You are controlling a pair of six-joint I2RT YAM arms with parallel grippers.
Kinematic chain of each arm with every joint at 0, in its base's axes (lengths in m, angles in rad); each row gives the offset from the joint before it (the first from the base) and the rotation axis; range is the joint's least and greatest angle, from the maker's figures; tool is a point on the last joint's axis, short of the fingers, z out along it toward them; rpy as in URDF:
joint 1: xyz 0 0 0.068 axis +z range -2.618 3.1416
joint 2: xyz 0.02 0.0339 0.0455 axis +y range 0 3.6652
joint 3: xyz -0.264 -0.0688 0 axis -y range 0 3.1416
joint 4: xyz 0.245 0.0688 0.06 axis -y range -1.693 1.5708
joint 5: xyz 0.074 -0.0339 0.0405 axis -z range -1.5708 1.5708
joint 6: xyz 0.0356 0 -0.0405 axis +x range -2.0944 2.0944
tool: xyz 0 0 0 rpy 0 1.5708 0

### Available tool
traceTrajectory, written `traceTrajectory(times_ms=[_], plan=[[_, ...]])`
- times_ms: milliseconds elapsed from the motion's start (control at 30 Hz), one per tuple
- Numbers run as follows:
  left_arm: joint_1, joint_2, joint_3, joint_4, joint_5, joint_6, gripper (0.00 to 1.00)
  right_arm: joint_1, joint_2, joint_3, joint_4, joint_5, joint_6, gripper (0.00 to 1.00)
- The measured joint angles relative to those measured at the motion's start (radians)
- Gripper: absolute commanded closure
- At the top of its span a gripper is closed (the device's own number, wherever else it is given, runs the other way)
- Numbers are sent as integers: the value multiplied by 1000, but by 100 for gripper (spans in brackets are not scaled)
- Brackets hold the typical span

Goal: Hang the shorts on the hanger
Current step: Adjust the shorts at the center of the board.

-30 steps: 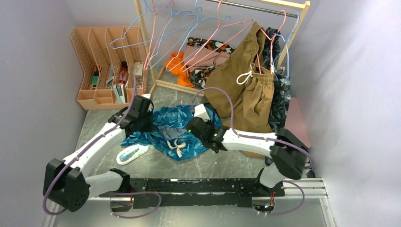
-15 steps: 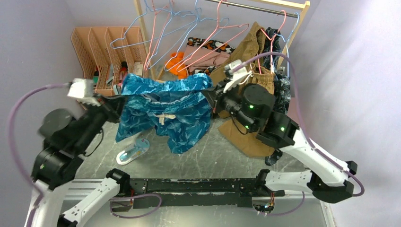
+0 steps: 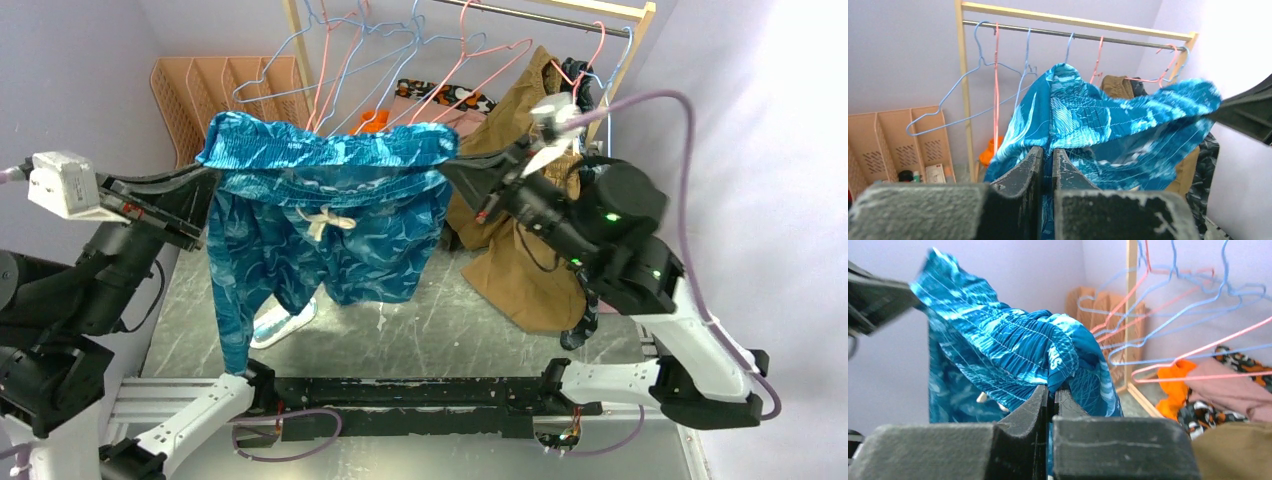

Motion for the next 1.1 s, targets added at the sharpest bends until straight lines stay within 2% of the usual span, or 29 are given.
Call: traceTrajectory(times_ms=[100, 200, 433, 533, 667, 800, 833, 867, 1000, 1033, 1100], plan=[[0, -42, -58, 44, 29, -10, 93, 2, -54, -10, 51, -16, 3, 100], [0, -111, -224, 64, 37, -34, 93, 3, -110, -121, 69, 7, 15, 100], [0, -159, -723, 62, 0, -144, 93, 2, -153, -572, 58, 180, 124, 100], [0, -152, -888, 65, -26, -198, 93, 0, -139, -712, 54, 234, 182, 100], [0, -123, -1023, 96, -58, -256, 93, -13, -77, -828, 84, 278, 264, 100], [0, -5, -1062, 136, -74, -308, 93, -44, 20, -883, 126, 296, 328, 100], [0, 36, -1062, 139, -77, -317, 92, -49, 46, -892, 132, 297, 342, 100], [0, 81, -1060, 141, -78, -331, 87, -51, 73, -902, 136, 298, 355, 100], [0, 191, -1059, 140, -74, -354, 48, -55, 122, -925, 134, 278, 387, 59], [0, 199, -1059, 140, -74, -360, 42, -55, 120, -928, 131, 265, 387, 54], [0, 194, -1059, 141, -74, -366, 37, -55, 100, -928, 129, 243, 386, 47]])
